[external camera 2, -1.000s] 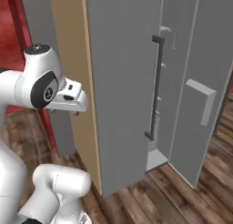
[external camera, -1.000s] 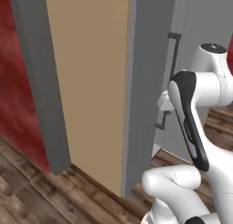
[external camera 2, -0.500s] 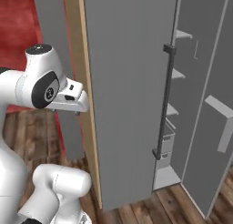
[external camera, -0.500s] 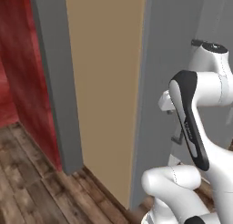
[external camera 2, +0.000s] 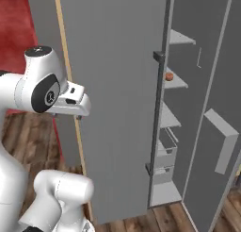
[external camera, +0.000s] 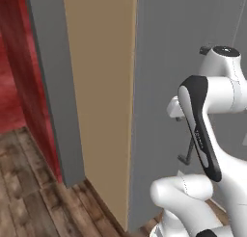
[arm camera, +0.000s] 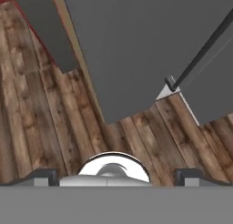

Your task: Take the lemon and onion out of the freezer and place them in the tupperware container on the counter. Then put the tupperware containing the vegetables back in the freezer.

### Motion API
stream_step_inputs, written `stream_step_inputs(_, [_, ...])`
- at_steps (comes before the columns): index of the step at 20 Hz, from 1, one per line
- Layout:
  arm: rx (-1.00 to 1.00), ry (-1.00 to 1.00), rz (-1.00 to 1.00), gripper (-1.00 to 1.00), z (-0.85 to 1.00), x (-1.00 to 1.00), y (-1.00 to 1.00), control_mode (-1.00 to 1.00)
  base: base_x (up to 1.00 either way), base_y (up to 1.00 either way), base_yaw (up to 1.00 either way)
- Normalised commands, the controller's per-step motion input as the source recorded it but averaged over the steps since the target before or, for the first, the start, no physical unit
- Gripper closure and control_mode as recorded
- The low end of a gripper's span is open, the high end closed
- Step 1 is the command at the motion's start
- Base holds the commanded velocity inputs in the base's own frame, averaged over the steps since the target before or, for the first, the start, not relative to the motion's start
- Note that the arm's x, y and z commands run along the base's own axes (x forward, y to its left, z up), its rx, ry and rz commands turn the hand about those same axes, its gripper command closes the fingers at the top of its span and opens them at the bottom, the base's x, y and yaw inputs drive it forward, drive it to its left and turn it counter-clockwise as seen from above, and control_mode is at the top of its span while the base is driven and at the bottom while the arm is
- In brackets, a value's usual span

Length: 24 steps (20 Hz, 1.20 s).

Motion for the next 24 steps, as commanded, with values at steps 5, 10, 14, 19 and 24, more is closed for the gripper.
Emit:
stream_step_inputs(5, [0.00, 0.00, 0.00, -1.00, 0.00, 0.00, 0.00, 1.00, 0.05, -0.79, 0.13])
stream_step_inputs(10, [0.00, 0.00, 0.00, -1.00, 0.00, 0.00, 0.00, 1.00, 0.00, -0.58, 0.12])
stream_step_inputs(14, [0.00, 0.00, 0.00, -1.00, 0.00, 0.00, 0.00, 1.00, 0.00, -0.52, 0.16])
stream_step_inputs(19, [0.00, 0.00, 0.00, -1.00, 0.00, 0.00, 0.00, 1.00, 0.01, -0.40, 0.21])
stream_step_inputs(24, [0.00, 0.00, 0.00, -1.00, 0.00, 0.00, 0.00, 1.00, 0.00, -0.60, 0.24])
